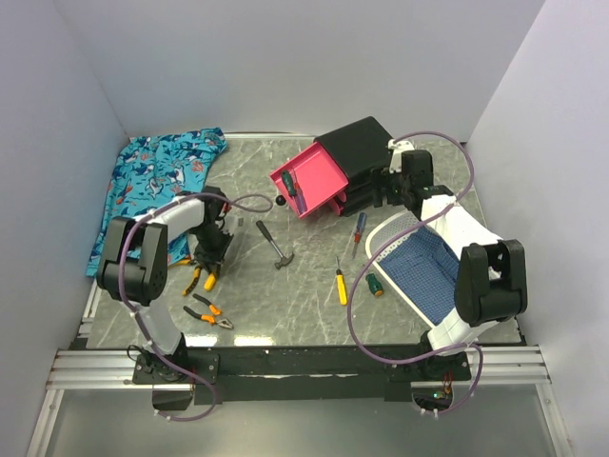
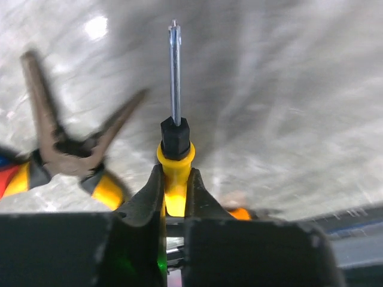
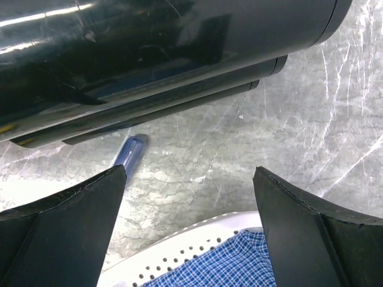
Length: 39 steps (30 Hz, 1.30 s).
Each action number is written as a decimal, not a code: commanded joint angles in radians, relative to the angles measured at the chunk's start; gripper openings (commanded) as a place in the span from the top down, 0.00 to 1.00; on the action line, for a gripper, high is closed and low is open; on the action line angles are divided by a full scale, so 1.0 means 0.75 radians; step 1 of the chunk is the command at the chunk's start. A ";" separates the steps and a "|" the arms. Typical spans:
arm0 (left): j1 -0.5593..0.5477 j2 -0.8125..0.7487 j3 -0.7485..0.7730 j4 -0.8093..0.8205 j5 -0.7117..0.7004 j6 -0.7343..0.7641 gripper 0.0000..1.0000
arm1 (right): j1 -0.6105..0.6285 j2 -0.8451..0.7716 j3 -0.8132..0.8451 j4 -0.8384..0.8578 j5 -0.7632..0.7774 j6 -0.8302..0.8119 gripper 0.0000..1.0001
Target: Sort the tools into containers
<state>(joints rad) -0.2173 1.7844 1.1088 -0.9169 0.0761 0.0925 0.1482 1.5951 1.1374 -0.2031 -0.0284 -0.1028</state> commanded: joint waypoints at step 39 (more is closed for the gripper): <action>-0.283 0.464 0.970 0.920 0.737 -0.935 0.99 | -0.007 -0.284 -0.052 -0.114 -0.015 0.000 0.05</action>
<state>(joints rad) -0.4042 2.1281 1.8454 -0.2192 0.6849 -0.5995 0.1478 1.4433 1.1221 -0.3138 -0.0456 -0.0952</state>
